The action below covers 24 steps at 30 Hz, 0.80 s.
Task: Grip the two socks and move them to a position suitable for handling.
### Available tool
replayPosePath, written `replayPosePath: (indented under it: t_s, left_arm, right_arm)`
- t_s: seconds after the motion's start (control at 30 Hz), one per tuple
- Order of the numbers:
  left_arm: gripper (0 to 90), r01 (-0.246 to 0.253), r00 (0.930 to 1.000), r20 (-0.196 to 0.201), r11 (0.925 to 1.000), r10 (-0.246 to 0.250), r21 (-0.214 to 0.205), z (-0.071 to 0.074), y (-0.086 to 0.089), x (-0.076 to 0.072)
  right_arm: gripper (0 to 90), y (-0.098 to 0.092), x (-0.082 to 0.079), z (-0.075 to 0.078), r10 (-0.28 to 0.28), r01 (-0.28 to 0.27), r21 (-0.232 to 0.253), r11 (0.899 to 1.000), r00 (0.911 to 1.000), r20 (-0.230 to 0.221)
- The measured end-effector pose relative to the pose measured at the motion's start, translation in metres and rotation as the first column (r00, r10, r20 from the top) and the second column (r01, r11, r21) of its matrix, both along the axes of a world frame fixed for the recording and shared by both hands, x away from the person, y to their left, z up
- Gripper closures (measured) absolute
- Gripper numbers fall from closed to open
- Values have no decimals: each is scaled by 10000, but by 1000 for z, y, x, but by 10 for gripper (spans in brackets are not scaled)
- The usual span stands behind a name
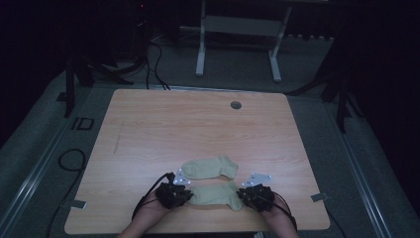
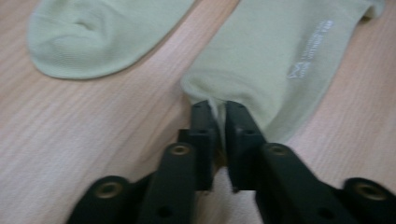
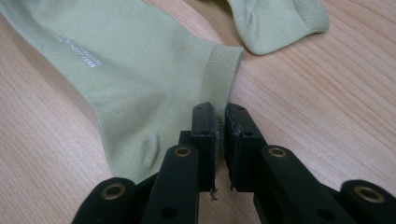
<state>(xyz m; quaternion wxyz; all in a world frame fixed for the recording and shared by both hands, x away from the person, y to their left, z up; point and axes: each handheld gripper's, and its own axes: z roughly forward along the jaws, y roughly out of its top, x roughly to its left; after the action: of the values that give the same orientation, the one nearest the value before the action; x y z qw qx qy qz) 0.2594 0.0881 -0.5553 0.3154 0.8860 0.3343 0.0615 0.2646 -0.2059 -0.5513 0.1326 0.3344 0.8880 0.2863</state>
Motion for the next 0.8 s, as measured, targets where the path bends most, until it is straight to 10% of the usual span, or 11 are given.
replayPosePath:
  t_s: [0.8]
  left_arm:
    - [889,-632,9932,926,9947,706,-813,54,25,9]
  right_arm:
    - [845,8,17,63,370,-450,949,9945,9957,844]
